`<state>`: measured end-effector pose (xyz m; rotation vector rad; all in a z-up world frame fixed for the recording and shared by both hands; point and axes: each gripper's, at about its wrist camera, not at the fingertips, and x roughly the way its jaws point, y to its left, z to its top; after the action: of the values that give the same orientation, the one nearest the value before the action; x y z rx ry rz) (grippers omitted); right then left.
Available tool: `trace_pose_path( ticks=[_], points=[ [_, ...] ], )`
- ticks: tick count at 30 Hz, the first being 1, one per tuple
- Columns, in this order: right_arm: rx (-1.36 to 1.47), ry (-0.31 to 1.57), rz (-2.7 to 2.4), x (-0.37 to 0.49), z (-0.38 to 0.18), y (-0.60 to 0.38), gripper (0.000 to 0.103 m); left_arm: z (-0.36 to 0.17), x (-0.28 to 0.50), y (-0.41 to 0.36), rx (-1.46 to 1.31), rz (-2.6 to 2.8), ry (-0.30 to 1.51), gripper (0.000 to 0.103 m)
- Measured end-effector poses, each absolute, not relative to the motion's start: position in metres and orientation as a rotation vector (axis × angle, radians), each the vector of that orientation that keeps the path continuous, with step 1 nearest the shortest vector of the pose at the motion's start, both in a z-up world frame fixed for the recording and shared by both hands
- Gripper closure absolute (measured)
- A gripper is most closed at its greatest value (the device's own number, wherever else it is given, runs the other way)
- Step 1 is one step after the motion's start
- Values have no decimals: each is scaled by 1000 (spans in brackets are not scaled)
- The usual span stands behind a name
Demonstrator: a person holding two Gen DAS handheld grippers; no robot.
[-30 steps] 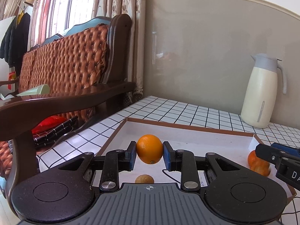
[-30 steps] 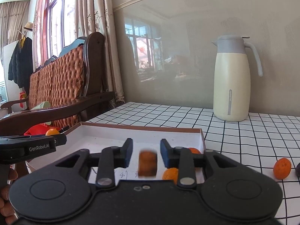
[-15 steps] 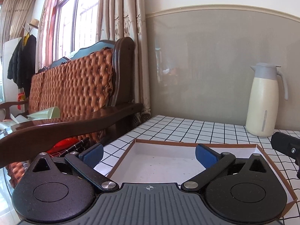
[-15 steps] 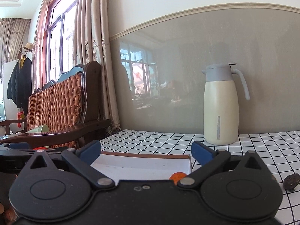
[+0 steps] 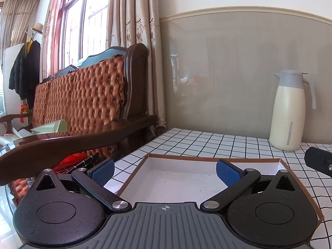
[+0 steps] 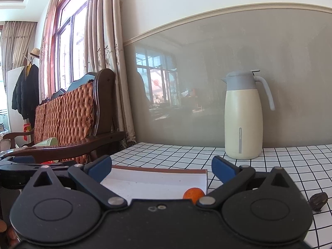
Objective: Organize fruits
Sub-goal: 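Move both open tools back toward the remaining fruit on the table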
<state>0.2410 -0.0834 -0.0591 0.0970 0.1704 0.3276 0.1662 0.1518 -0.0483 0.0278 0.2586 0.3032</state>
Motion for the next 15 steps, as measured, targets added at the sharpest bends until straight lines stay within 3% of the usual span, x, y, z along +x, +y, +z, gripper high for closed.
trace_pose_path(
  ticks=[15],
  points=[
    [79, 131, 367, 218, -55, -108, 6, -39, 151, 117, 89, 262, 210, 0]
  ],
)
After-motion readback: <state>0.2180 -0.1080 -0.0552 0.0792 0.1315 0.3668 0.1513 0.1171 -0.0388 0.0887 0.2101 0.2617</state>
